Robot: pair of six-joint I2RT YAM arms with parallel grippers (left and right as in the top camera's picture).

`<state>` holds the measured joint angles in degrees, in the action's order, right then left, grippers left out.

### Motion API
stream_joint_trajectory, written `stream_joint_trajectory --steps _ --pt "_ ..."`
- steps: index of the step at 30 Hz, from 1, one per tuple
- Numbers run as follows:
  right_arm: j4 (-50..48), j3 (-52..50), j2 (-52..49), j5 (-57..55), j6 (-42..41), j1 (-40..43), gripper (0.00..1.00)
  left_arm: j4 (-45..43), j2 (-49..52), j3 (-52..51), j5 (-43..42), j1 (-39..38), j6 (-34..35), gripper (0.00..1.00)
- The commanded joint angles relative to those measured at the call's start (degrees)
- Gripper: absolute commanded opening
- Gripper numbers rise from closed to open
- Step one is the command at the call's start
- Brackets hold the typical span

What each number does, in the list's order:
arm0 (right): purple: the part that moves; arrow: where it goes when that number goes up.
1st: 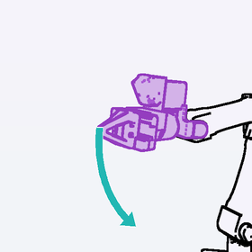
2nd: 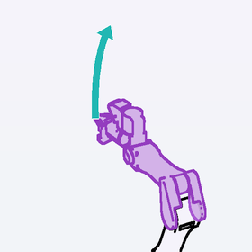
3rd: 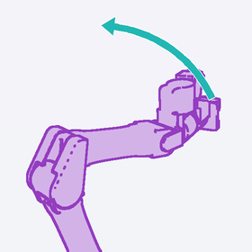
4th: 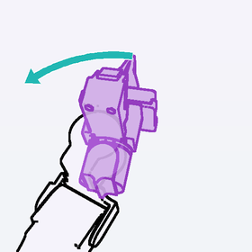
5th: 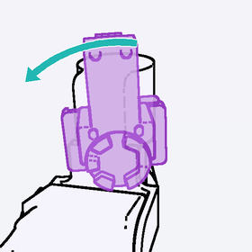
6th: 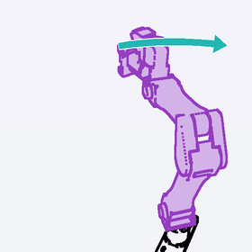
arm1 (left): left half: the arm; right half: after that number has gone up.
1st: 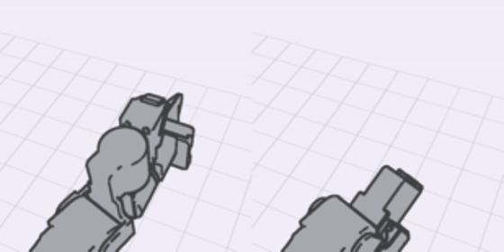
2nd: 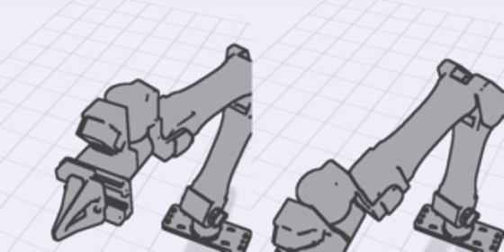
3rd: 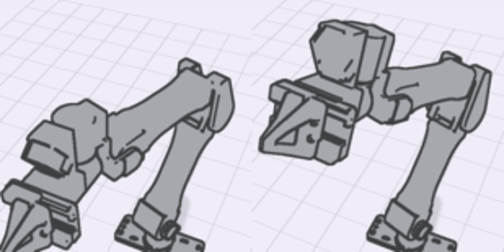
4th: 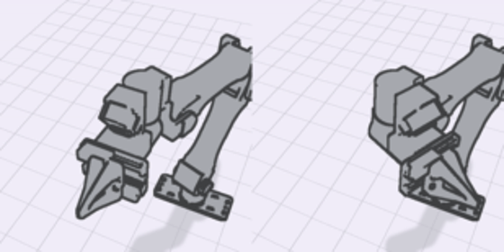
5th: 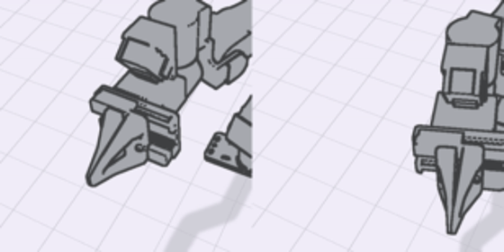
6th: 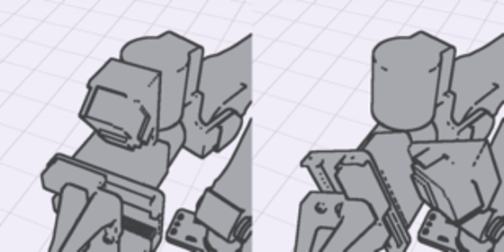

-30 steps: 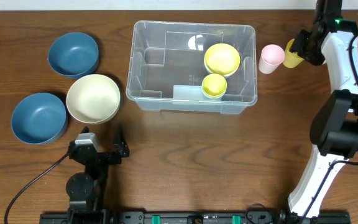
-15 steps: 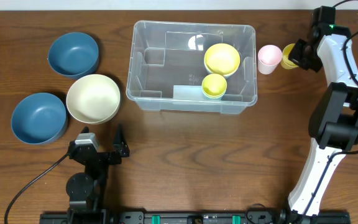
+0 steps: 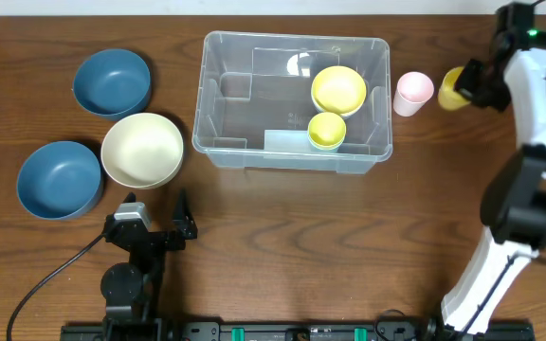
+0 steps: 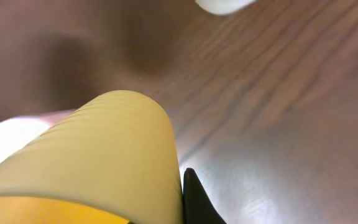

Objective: Pack container
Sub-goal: 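Carry the yellow cup and stack it onto the cups in the bin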

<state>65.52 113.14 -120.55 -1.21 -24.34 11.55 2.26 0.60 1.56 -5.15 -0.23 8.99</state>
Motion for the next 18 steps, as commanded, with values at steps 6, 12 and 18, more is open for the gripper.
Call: stream_joint_trajectory --steps 6,12,18 --pt "4.8 0.5 13.6 10.8 3.3 -7.5 0.01 1.3 -0.3 -1.3 -0.2 -0.2 -0.3 0.98" --pt "6.8 0.4 13.0 10.4 6.1 -19.6 0.01 1.3 -0.3 -1.3 -0.2 -0.2 -0.3 0.98" --pt "7.1 0.4 11.2 6.3 5.7 -29.0 0.02 1.3 -0.3 -1.3 -0.2 -0.2 -0.3 0.98"
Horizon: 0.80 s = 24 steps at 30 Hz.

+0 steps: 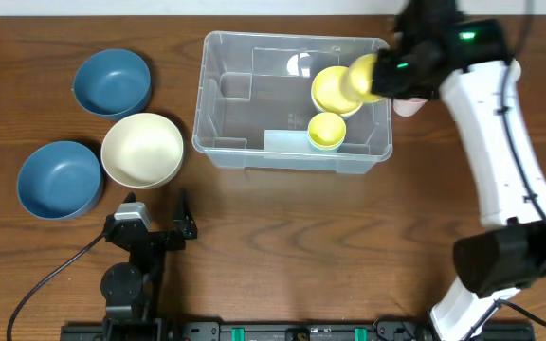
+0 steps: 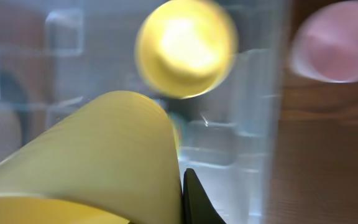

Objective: Pack container
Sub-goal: 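Carry the yellow cup and stack it onto the cups in the bin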

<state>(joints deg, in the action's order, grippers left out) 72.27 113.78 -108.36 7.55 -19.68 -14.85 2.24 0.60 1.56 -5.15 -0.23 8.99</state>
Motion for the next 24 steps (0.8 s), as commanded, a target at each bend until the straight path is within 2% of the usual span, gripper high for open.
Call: stream_joint_trajectory --steps 1,7,21,22,23,24 --pt "0.6 -0.2 -1.5 -3.1 0.4 -3.9 0.02 1.4 -0.3 -1.3 -0.2 -0.2 -0.3 0.98" --pt "1.6 -0.4 -4.4 -6.2 -2.5 -7.5 0.01 1.4 -0.3 -1.3 -0.2 -0.2 -0.3 0.98" --pt "2.3 -3.8 -9.1 -7.1 -3.0 -7.5 0.02 1.4 -0.3 -1.3 -0.2 -0.2 -0.3 0.98" --pt "2.0 -4.3 -9.1 -7.1 -3.0 -7.5 0.1 1.4 -0.3 -1.3 -0.2 -0.2 -0.3 0.98" --pt "1.8 -4.8 -9.1 -7.1 -3.0 -7.5 0.25 1.4 -0.3 -1.3 -0.2 -0.2 -0.3 0.98" --pt "1.6 -5.2 -9.1 -7.1 -3.0 -7.5 0.36 1.4 -0.3 -1.3 -0.2 -0.2 -0.3 0.98"
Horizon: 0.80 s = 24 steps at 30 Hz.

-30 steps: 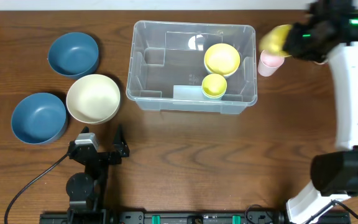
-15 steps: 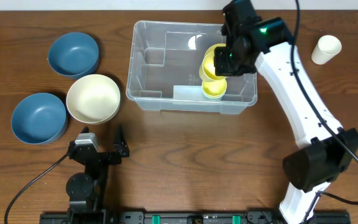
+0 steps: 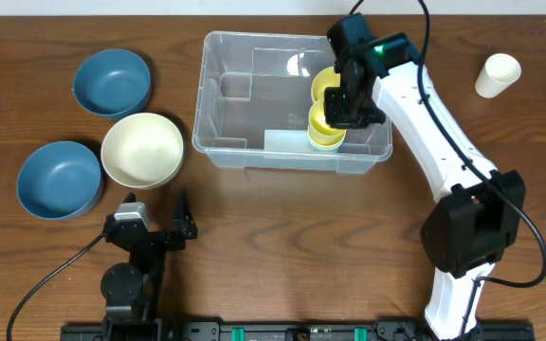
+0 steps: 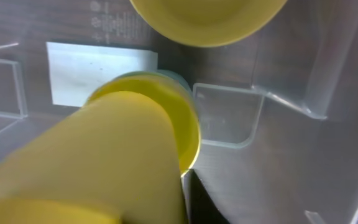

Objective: Pack container
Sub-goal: 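Carry the yellow cup and stack it onto the cups in the bin, then release and move the right gripper to grasp the pink cup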

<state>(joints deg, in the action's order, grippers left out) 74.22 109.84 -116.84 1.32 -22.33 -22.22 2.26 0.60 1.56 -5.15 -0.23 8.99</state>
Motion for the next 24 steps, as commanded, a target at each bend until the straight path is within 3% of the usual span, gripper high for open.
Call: stream_joint_trajectory --steps 1,3,14,24 --pt "-0.4 -1.5 -0.6 -0.9 -0.4 -0.1 0.44 1.3 -0.3 -1.3 -0.2 -0.2 -0.3 0.98" --pt "-0.7 -1.4 -0.6 -0.9 -0.3 -0.1 0.51 1.3 -0.3 -1.3 -0.2 -0.2 -0.3 0.98" --pt "1.4 9.6 4.4 -1.3 3.1 4.5 0.6 1.3 -0.3 -1.3 -0.2 -0.2 -0.3 0.98" --pt "-1.7 8.7 3.3 -4.3 3.1 16.7 0.59 1.3 -0.3 -1.3 -0.2 -0.2 -0.3 0.98"
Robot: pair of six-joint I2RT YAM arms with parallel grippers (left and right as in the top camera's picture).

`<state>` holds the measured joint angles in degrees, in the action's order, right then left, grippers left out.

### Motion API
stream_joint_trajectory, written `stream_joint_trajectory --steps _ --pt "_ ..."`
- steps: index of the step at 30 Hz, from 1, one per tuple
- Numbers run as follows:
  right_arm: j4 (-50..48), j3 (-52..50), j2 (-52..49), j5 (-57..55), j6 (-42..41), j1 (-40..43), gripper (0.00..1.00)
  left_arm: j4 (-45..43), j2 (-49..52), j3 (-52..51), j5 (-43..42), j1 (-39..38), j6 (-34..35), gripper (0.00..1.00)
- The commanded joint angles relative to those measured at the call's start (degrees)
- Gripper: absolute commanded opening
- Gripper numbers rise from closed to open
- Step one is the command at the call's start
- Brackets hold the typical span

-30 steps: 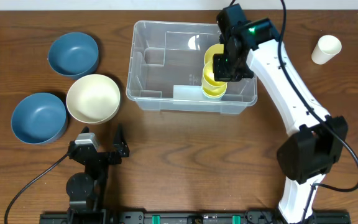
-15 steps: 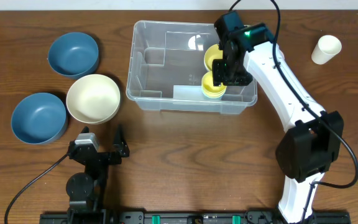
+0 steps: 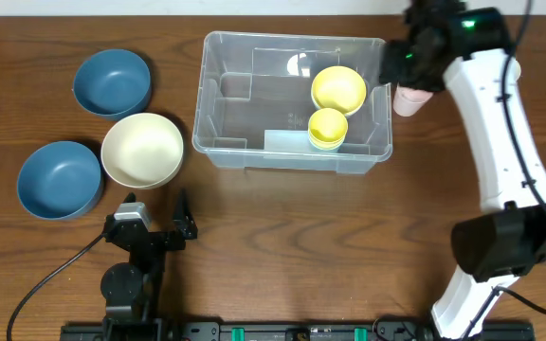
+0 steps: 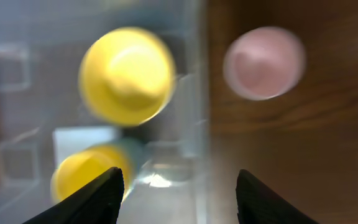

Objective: Pack container
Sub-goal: 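Release and move the right gripper to grasp the pink cup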

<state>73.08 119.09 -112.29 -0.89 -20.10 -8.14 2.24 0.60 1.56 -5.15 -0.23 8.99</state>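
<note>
The clear plastic container (image 3: pixel 216 114) holds a yellow bowl (image 3: pixel 338 88) and, in front of it, a yellow cup (image 3: pixel 327 127) nested in another cup. My right gripper (image 3: pixel 409 59) hovers over the container's right wall (image 4: pixel 197 124). In the right wrist view this gripper (image 4: pixel 178 180) is open and empty, with the yellow bowl (image 4: pixel 126 74) and yellow cup (image 4: pixel 89 177) to its left. A pink cup (image 4: pixel 265 62) stands upright on the table just outside the wall. The arm partly covers this pink cup (image 3: pixel 408 99) in the overhead view. My left arm (image 3: pixel 140 237) is folded at the front left.
Two blue bowls (image 3: pixel 112 82) (image 3: pixel 60 180) and a cream bowl (image 3: pixel 142 150) sit on the table left of the container. The left half of the container has bare floor. A cable runs from the left arm's base toward the front edge.
My right gripper was down inside the container, shut on the yellow cup over the stacked cup. Now it is open, higher and over the right wall. The cup stays nested in the container.
My right gripper held the yellow cup at the far right, beyond the pink cup. Then it held the cup over the container's right part, then low over the cup inside. The cup now sits in that stack and the gripper is empty.
</note>
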Motion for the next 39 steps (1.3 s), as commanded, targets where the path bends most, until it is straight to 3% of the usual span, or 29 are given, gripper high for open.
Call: stream_joint_trajectory --steps 1,11,23,26,28,31,39 --pt "-1.4 -0.7 -2.0 -2.1 0.9 4.0 0.59 1.4 -0.3 -1.3 -0.2 -0.2 -0.3 0.98" --pt "-5.4 -0.7 -11.9 -1.0 0.4 11.9 0.57 1.4 -0.3 -1.3 -0.2 -0.2 -0.3 0.98" --pt "-8.3 -0.7 -21.6 -0.6 0.4 12.6 0.54 1.4 -0.3 -1.3 -0.2 -0.2 -0.3 0.98" --pt "-8.7 -0.7 -21.9 -0.6 0.4 12.6 0.41 1.4 -0.3 -1.3 -0.2 -0.2 -0.3 0.98" --pt "-8.8 -0.7 -21.9 -0.6 0.4 12.6 0.2 1.4 -0.3 -1.3 -0.2 -0.2 -0.3 0.98" --pt "-8.2 -0.7 -21.8 -0.6 0.4 12.7 0.01 1.4 -0.3 -1.3 -0.2 -0.2 -0.3 0.98" --pt "-4.0 -0.6 -18.9 -0.6 0.2 13.4 0.01 1.4 -0.3 -1.3 -0.2 -0.2 -0.3 0.98"
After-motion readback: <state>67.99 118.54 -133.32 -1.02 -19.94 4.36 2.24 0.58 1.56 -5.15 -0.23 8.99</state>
